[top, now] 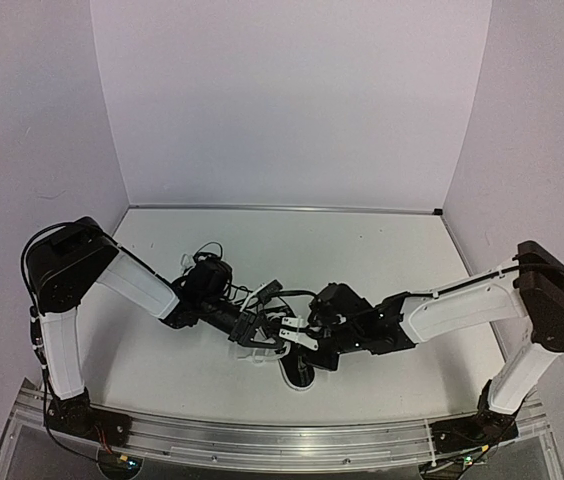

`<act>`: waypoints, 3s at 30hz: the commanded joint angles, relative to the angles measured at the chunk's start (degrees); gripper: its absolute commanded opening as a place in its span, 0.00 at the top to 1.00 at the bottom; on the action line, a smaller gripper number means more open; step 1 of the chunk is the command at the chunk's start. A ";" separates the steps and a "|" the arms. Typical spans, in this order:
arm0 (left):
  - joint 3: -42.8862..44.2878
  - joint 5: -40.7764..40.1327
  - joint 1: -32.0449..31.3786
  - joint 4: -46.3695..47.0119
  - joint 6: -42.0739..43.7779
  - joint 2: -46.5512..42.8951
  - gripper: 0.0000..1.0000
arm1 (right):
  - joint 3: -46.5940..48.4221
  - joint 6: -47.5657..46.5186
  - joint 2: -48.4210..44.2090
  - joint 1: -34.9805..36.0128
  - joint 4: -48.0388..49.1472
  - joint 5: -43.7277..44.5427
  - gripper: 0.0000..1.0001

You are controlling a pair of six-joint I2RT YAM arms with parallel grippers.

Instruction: Tie the shoes

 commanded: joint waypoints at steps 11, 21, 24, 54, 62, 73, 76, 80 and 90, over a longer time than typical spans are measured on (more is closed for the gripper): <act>2.62 2.34 0.29 -0.38 0.45 1.09 1.00 | 1.40 -2.46 -1.77 0.76 3.17 5.25 0.76; 3.06 2.57 0.30 -1.12 0.71 0.95 1.00 | 1.51 -3.32 -2.25 1.41 3.84 3.99 0.76; 3.22 2.66 0.32 -1.24 0.73 0.94 1.00 | 1.65 -3.37 -1.55 1.62 3.75 3.17 0.76; 0.09 -22.42 7.14 -26.64 14.92 -18.72 0.62 | 2.59 -0.24 -1.25 2.30 1.40 7.39 1.00; -3.83 -36.74 5.35 -41.96 26.08 -28.80 0.62 | 2.30 0.94 -1.70 2.25 1.01 8.12 1.00; -2.50 -46.01 0.12 -51.26 48.06 -36.34 0.63 | 2.10 1.73 -1.44 2.28 1.04 8.76 1.00; -3.49 -44.75 -1.06 -49.84 50.13 -36.04 0.64 | 1.90 1.73 -1.61 2.25 1.22 9.23 1.00; -4.40 -44.97 -4.21 -45.46 50.24 -33.41 0.65 | 2.24 1.73 -1.30 2.26 1.27 9.41 1.00; -5.06 -47.27 -7.46 -47.08 52.38 -27.28 0.67 | 2.41 1.64 -0.39 2.30 1.23 10.50 1.00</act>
